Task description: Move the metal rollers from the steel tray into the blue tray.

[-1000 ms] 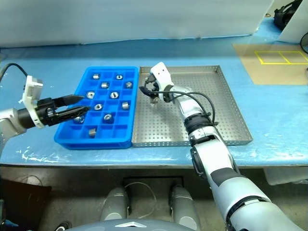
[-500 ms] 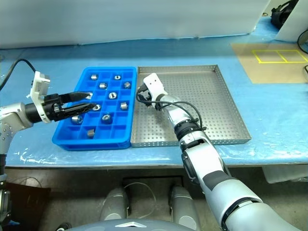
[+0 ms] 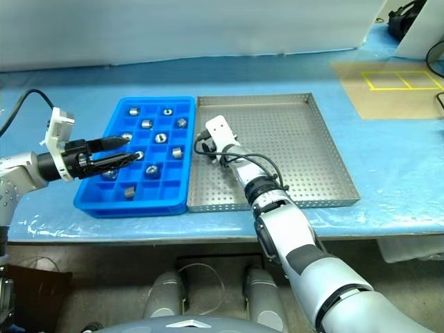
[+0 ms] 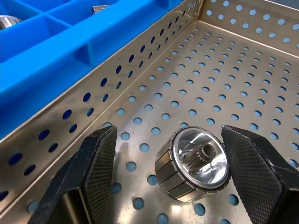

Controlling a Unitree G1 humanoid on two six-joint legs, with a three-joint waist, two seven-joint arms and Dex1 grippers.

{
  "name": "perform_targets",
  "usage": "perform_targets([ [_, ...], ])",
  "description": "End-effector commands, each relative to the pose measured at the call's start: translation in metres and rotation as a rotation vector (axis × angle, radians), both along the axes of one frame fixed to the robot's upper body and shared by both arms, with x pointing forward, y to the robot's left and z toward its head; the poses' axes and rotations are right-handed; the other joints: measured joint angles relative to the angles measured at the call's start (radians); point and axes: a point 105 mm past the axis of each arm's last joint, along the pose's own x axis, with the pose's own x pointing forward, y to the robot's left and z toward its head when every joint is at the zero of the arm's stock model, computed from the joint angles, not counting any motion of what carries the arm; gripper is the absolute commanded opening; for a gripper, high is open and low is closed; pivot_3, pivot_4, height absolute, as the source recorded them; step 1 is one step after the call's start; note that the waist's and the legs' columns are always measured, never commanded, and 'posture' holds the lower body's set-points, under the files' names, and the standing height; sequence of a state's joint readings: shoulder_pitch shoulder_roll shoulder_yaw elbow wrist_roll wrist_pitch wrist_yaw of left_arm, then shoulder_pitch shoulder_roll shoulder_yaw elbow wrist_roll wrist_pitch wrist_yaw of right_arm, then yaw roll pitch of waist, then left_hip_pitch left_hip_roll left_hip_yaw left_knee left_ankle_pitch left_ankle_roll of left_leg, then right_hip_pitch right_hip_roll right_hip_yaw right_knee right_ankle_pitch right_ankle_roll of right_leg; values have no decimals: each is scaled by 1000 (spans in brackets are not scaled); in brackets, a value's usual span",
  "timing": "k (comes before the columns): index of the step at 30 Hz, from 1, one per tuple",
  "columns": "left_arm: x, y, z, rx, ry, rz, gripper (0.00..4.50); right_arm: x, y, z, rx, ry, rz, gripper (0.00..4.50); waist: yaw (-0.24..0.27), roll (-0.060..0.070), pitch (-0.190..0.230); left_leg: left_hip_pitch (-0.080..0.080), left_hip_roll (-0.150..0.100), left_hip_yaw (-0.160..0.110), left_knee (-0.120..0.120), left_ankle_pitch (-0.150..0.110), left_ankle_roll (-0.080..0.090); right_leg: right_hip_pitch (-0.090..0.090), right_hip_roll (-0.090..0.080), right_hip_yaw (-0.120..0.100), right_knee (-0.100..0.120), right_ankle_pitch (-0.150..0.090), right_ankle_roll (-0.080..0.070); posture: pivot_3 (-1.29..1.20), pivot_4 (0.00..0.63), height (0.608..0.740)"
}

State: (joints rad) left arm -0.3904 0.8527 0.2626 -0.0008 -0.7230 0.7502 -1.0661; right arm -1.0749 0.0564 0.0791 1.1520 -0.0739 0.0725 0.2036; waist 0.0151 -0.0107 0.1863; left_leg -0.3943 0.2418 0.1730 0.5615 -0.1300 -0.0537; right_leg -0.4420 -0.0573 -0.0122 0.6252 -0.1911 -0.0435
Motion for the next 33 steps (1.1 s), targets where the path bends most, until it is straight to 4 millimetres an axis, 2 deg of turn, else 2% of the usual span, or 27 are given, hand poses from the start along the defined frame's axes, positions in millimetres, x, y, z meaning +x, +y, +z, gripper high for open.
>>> perform_targets([
  [1,-2,0,12,5,-46,-6,4500,2,7,12,31,-22,1,3633,0,0,0,0,0,0,0,0,0,0,0,0,0,0,0,-158,150,740],
  [4,-2,-1,11,5,-44,-7,4500,0,7,8,32,-15,5,3633,0,0,0,0,0,0,0,0,0,0,0,0,0,0,0,-158,150,740],
  [5,-2,-1,11,4,-43,-8,4500,0,7,7,33,-13,8,3461,0,0,0,0,0,0,0,0,0,0,0,0,0,0,0,-160,150,740],
  [7,-2,-1,11,3,-42,-8,4500,-1,7,6,40,-10,13,3059,0,0,0,0,0,0,0,0,0,0,0,0,0,0,0,-162,150,740],
  [11,-1,-2,10,2,-41,-10,4500,1,3,5,39,-1,-11,1680,0,0,0,0,0,0,0,0,0,0,0,0,0,0,0,-167,150,740],
  [12,-1,-2,10,2,-41,-11,4500,0,4,7,53,-6,5,1506,0,0,0,1,0,0,0,0,0,0,0,0,0,0,0,-167,150,740],
  [15,0,-3,11,2,-41,-15,4500,-2,11,12,116,7,43,1511,0,0,0,1,0,0,0,0,0,1,0,0,0,0,0,-171,150,740],
  [24,0,-5,12,4,-45,-21,4500,0,11,24,113,-41,52,1511,0,0,0,1,0,0,0,0,0,0,0,0,0,0,0,-173,150,740],
  [28,0,-1,19,0,-61,-12,4500,-2,14,41,134,-63,127,1511,1,0,0,0,0,0,0,0,0,0,0,0,0,0,0,-171,150,740],
  [33,-5,11,21,68,-59,-9,4500,-18,20,71,126,-142,321,1511,3,0,0,0,0,0,0,0,0,0,0,0,-1,0,0,-166,150,740],
])
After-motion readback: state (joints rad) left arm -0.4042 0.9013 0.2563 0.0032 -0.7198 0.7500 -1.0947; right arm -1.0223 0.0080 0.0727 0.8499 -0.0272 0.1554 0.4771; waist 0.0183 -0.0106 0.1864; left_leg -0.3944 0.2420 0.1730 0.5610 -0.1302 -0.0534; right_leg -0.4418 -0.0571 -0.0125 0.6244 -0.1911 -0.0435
